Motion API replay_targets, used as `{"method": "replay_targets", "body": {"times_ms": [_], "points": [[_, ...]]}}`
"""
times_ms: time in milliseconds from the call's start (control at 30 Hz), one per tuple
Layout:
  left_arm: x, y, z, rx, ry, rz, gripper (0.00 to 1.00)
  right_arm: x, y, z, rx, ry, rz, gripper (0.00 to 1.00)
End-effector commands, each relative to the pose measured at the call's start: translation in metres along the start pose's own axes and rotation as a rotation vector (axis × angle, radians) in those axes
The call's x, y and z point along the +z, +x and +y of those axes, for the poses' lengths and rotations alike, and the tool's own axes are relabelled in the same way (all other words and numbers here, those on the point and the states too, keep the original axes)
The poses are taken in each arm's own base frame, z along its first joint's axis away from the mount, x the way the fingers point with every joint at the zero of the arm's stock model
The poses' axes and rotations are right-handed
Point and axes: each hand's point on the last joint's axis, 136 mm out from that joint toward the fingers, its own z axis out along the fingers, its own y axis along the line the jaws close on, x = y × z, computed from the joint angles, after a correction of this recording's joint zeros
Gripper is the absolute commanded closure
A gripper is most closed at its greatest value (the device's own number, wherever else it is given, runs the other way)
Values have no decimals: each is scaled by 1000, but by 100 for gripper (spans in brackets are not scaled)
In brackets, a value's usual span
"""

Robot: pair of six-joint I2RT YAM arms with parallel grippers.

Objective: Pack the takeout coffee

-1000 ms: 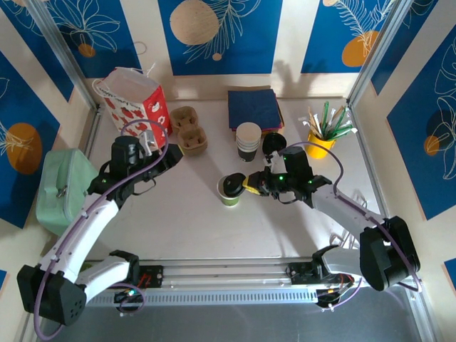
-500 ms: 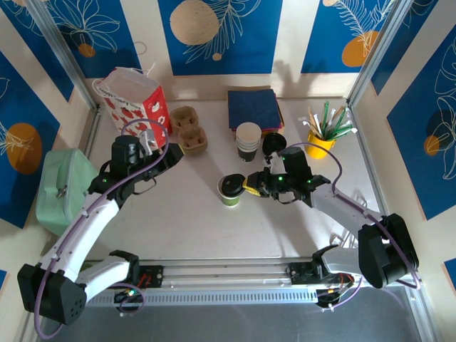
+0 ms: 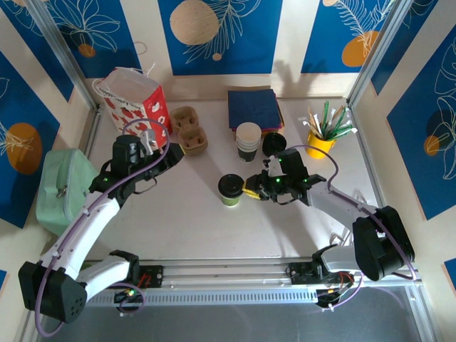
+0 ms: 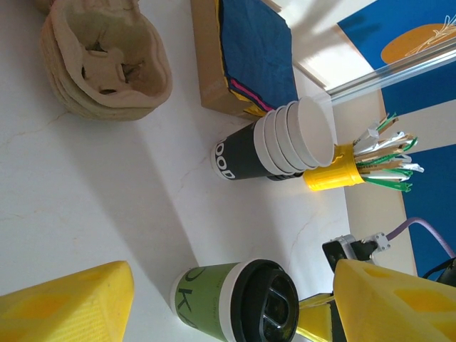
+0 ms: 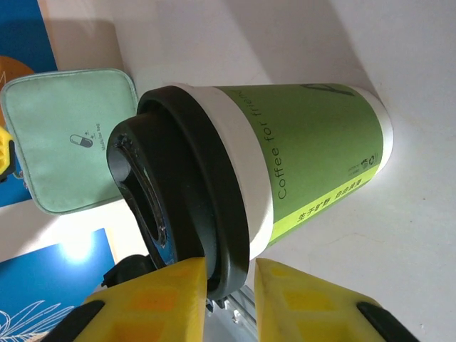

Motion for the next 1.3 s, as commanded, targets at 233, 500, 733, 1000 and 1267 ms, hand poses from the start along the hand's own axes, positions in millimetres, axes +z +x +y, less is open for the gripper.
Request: {"method": "replay_targets", "body": {"times_ms": [233,500,733,1000,1267], "points": [[1,-1,-6,16,40,7,26,-3,1,9,-30,0,11,64],[11,7,-23,120,152,69,27,-24,-4,20,-146,58,-70,46],[30,35,-37,257,215,225,24,-37,-8,39,-275,34,-149,27],[62,81,-29,345,214,385,23,-28,-5,38,-285,14,-131,27],[85,112,-28,391,221,483,22,-16,-4,25,-276,63,-116,29]]}}
